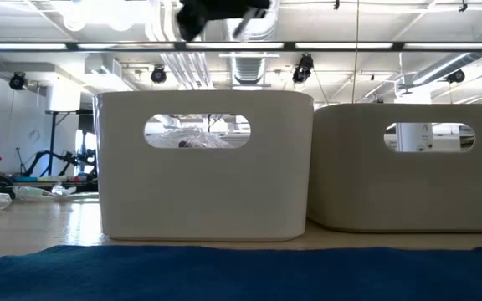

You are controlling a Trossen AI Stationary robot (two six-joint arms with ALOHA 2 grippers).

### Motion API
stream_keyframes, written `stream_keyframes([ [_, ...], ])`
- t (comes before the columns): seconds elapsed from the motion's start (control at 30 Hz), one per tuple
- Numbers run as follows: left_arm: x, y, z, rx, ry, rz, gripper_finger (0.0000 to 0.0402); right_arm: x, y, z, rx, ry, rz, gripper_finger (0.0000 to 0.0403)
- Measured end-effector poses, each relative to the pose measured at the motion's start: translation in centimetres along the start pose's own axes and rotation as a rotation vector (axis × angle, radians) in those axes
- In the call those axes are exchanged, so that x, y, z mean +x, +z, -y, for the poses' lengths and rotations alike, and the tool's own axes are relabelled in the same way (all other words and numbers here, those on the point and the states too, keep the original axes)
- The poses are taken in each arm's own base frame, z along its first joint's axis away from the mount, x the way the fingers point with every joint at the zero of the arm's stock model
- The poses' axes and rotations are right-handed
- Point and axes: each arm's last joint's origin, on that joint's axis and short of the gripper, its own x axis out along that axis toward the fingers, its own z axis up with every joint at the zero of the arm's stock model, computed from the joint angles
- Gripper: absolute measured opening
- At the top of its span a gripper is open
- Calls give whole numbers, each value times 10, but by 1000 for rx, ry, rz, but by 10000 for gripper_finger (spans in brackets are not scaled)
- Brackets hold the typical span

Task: Pick & Place Toothbrushes
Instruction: Put the violet toothbrush into the white bin

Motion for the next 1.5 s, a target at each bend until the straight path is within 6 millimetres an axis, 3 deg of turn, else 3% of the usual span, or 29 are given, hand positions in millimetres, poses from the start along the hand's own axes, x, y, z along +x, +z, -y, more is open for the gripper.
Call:
stream_keyframes([
  [0.17, -17, 16, 7, -92, 194, -53, 57, -16, 0, 24, 39, -262, -9, 189],
  [0.43, -13, 29, 44, -136, 255, -126, 56, -35, -9, 50, 21, -539, -2, 173],
  [0.87, 27, -38, 74, -416, 360, -332, 59, -35, -8, 62, -82, -687, -7, 137],
  [1.0, 35, -47, 79, -510, 327, -420, 60, -33, -9, 66, -118, -719, -27, 126],
  [1.17, 31, -48, 83, -589, 296, -512, 60, -30, -12, 71, -138, -758, -45, 116],
  [1.5, 9, -65, 86, -667, 428, -644, 59, -29, -14, 73, -135, -775, -48, 99],
])
